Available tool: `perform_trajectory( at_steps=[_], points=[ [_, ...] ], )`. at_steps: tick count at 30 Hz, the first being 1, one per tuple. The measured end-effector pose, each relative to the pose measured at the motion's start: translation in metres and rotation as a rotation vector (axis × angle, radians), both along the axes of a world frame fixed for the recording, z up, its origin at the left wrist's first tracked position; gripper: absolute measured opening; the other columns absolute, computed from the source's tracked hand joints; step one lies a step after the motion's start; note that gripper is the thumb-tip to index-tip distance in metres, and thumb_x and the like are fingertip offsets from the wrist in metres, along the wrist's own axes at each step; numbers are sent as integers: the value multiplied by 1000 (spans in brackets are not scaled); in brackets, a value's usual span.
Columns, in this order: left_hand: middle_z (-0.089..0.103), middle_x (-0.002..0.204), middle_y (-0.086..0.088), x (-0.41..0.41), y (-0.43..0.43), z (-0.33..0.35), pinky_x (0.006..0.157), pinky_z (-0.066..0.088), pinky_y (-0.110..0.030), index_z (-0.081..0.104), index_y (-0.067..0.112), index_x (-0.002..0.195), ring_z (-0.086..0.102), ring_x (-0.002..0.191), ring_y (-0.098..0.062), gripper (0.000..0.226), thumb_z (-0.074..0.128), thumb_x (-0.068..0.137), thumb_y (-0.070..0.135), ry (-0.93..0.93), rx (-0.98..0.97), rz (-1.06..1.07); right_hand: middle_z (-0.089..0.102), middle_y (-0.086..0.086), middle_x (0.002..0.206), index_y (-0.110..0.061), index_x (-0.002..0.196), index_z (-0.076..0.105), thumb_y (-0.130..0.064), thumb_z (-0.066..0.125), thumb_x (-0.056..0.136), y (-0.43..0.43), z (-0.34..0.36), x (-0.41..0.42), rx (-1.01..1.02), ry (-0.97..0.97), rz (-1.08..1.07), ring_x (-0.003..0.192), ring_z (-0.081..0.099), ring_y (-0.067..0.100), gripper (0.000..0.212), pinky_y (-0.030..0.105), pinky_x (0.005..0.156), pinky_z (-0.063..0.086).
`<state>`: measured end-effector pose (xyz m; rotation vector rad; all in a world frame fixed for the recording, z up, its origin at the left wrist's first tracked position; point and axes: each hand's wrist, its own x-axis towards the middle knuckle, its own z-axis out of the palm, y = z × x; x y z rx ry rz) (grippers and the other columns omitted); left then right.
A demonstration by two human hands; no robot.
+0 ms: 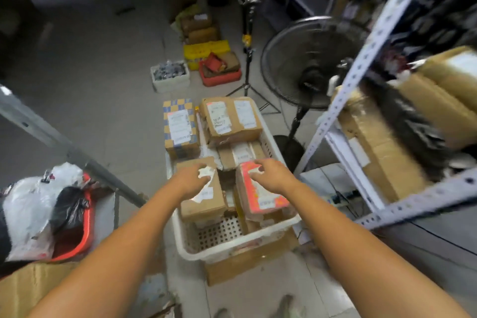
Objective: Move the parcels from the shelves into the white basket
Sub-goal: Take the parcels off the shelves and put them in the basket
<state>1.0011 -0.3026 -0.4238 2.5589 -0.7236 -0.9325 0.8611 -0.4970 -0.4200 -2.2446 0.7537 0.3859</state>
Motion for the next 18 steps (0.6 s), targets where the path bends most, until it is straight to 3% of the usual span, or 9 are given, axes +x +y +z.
perform_trajectory(
  at_steps=[4,9,12,15,18],
  points=[
    [49,142,-8,-36,-36,61,100,45,-37,37,23,145,49,126,-26,52,50,96,37,-134,-45,-183,52,8,141,-19,145,40,-42,55,93,-15,60,-64,-115,-18,-84,124,52,26,59,41,99,46],
    [50,141,-5,-105,-67,118,97,44,-35,38,22,144,49,124,-25,51,48,96,38,-278,-33,-396,50,8,143,-16,142,46,-38,58,93,-25,109,-168,-148,-88,-214,127,50,26,55,35,102,43],
    [53,135,-5,-168,-89,139,93,47,-36,43,23,139,52,119,-27,46,47,96,39,-374,15,-522,49,7,144,-17,144,43,-40,58,93,-32,130,-248,-161,-88,-287,129,49,27,58,38,105,40],
    [63,119,-6,-243,-124,151,82,50,-36,46,20,135,59,99,-25,42,47,96,37,-409,-17,-644,54,8,140,-16,138,49,-42,59,91,-45,143,-339,-201,-92,-356,125,52,27,55,39,102,43],
    [62,124,-3,-324,-167,161,91,48,-37,46,24,136,58,110,-26,45,49,94,41,-388,-83,-716,57,6,136,-16,136,52,-43,58,91,-62,152,-432,-230,-82,-501,123,54,27,53,37,101,44]
  ],
)
